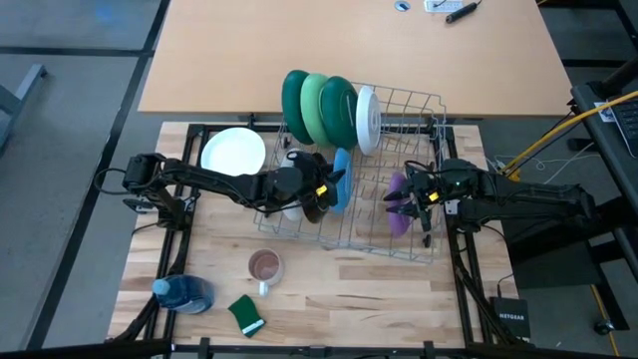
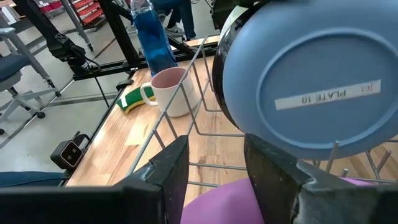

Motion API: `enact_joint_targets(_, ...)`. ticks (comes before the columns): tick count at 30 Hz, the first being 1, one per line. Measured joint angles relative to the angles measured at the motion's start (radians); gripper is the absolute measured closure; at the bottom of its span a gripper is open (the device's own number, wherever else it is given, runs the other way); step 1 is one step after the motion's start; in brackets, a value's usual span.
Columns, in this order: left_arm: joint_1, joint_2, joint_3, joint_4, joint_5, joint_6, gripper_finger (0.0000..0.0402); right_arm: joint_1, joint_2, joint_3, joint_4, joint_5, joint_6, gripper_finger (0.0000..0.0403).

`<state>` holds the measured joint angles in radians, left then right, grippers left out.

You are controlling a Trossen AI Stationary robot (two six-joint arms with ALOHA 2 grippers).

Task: Sort dishes
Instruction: Put the light blue plate into the dishwasher rack

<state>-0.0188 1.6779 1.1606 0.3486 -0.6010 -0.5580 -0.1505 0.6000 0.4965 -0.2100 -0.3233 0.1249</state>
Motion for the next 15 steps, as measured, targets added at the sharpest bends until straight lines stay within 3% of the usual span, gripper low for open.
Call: enact_joint_targets(15, -0.001, 0.0, 0.0, -0.026, 0.017, 0.201, 0.027, 0.0, 0.0, 0.0, -0.001, 0.0, 0.0, 0.0242)
